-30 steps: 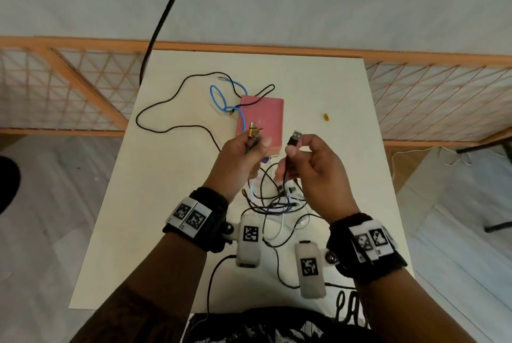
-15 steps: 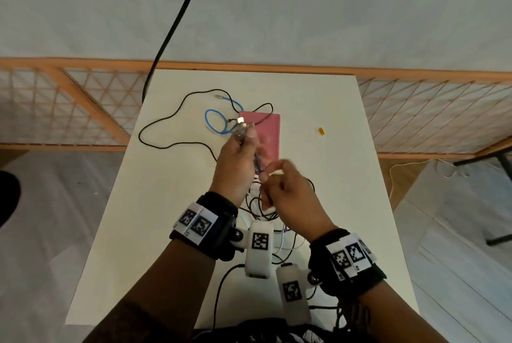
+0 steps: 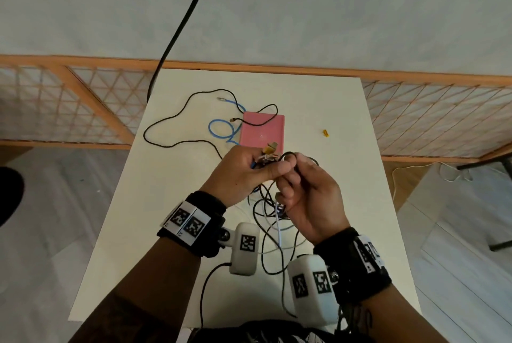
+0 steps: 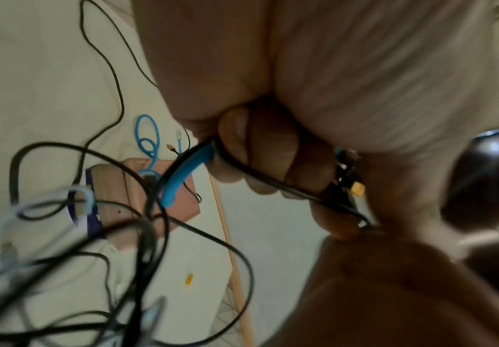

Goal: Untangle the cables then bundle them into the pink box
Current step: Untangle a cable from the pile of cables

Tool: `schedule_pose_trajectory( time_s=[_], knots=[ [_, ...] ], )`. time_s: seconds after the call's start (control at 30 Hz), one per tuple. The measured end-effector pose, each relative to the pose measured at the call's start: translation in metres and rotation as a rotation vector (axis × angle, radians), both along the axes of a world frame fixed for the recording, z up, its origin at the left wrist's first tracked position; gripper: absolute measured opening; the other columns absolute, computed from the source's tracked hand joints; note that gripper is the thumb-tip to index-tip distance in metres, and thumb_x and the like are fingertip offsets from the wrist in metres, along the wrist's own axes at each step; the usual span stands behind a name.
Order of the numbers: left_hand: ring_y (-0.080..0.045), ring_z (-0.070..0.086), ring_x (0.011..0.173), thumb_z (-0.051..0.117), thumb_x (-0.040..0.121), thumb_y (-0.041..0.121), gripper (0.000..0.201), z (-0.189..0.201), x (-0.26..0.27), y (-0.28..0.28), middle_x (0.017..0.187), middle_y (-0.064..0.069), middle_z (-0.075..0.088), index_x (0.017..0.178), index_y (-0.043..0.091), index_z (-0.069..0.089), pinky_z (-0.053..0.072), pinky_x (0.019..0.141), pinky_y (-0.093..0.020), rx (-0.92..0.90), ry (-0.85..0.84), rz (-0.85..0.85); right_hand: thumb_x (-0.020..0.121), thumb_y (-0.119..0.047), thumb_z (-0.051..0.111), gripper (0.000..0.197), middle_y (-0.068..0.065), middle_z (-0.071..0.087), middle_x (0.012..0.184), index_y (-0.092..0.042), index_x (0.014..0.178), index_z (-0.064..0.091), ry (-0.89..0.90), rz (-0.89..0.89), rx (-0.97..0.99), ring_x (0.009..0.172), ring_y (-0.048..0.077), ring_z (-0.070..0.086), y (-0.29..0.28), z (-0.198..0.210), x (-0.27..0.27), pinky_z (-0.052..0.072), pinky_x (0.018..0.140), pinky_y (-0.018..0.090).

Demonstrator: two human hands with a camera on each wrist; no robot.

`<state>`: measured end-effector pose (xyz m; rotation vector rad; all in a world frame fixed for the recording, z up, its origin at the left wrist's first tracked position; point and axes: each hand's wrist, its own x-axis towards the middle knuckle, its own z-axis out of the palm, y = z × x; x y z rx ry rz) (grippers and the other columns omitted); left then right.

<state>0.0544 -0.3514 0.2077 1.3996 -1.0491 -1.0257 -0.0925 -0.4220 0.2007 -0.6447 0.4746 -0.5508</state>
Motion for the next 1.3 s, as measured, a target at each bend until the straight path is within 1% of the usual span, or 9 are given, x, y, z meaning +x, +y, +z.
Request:
schedule_pose_trajectory(
  time_s=[0.1,0.23,0.43,0.53,0.7,0.83,0.97,1.17,1.3],
  knots=[
    [-0.043,0.06,0.063,0.077,0.093,0.033,0.019,-0.006,0.003,-0.007,0.064,0.002,0.061,0.076,0.025,0.073,0.056,0.068,-0.043,-0.009,0.03,0.365,0.108,-0.023,0.038,0.03,0.002,0.035,0.065,-0.011,0.085,0.053,0.136,0.109,-0.144,0.043,0.016,0.038,-0.003,-0.005,0.001,0.031,0.042,0.024],
    [-0.02,0.027,0.054,0.07,0.096,0.043,0.042,-0.014,0.004,-0.012,0.055,0.005,0.033,0.079,0.007,0.058,0.033,0.054,-0.034,-0.007,0.163,0.658,0.107,-0.025,0.044,0.031,0.005,0.033,0.062,-0.008,0.083,0.054,0.23,0.231,-0.327,0.045,0.017,0.034,-0.003,0.0,0.0,0.026,0.045,0.027],
    [-0.025,0.046,0.053,0.074,0.09,0.046,0.037,-0.013,-0.01,-0.003,0.061,-0.014,0.055,0.069,0.019,0.061,0.03,0.049,-0.028,0.104,0.155,0.278,0.111,-0.026,0.04,0.036,0.008,0.038,0.062,-0.009,0.083,0.055,0.403,0.148,-0.581,0.046,0.02,0.042,-0.004,0.003,0.01,0.033,0.048,0.03],
    [-0.024,0.051,0.052,0.076,0.089,0.027,0.027,-0.014,-0.007,-0.007,0.058,-0.007,0.057,0.066,0.017,0.066,0.037,0.053,-0.028,0.11,0.088,0.39,0.111,-0.021,0.04,0.034,0.008,0.043,0.063,-0.003,0.09,0.059,0.436,0.196,-0.586,0.049,0.022,0.045,0.0,0.0,0.01,0.037,0.049,0.028],
    [-0.013,0.035,0.046,0.076,0.09,0.036,0.032,-0.016,0.014,-0.015,0.05,0.011,0.042,0.068,0.021,0.06,0.034,0.053,-0.028,0.085,0.193,0.708,0.11,-0.018,0.042,0.033,0.015,0.042,0.067,-0.003,0.085,0.057,0.419,0.28,-0.529,0.056,0.023,0.045,0.009,-0.003,0.002,0.041,0.057,0.032],
    [-0.016,0.034,0.047,0.077,0.081,0.051,0.035,-0.016,0.007,-0.001,0.053,0.006,0.042,0.061,0.025,0.065,0.028,0.05,-0.028,0.227,0.108,0.276,0.11,-0.022,0.041,0.032,0.007,0.043,0.066,-0.009,0.086,0.057,0.435,0.158,-0.523,0.049,0.021,0.045,0.007,-0.002,0.0,0.041,0.045,0.026],
    [-0.013,0.024,0.046,0.071,0.093,0.022,0.043,-0.011,0.008,-0.009,0.053,0.005,0.031,0.057,0.024,0.048,0.021,0.049,-0.027,0.192,0.203,0.43,0.11,-0.024,0.042,0.032,0.005,0.042,0.062,-0.008,0.087,0.058,0.438,0.239,-0.52,0.046,0.019,0.041,0.01,-0.004,-0.001,0.035,0.041,0.024],
    [-0.013,0.024,0.048,0.065,0.095,0.05,0.046,-0.009,0.009,-0.001,0.054,0.004,0.038,0.066,0.015,0.054,0.019,0.05,-0.028,0.323,0.189,0.199,0.111,-0.025,0.042,0.03,0.003,0.037,0.053,-0.007,0.092,0.056,0.461,0.196,-0.504,0.035,0.014,0.03,0.012,-0.004,0.006,0.025,0.039,0.019],
    [-0.01,0.027,0.049,0.063,0.091,0.028,0.021,-0.013,0.001,0.003,0.061,0.005,0.035,0.073,0.017,0.066,0.025,0.053,-0.029,0.193,0.492,0.256,0.11,-0.025,0.045,0.031,-0.002,0.038,0.051,-0.011,0.087,0.061,0.501,0.165,-0.484,0.039,0.013,0.028,0.005,-0.004,0.009,0.026,0.039,0.019]
  ],
)
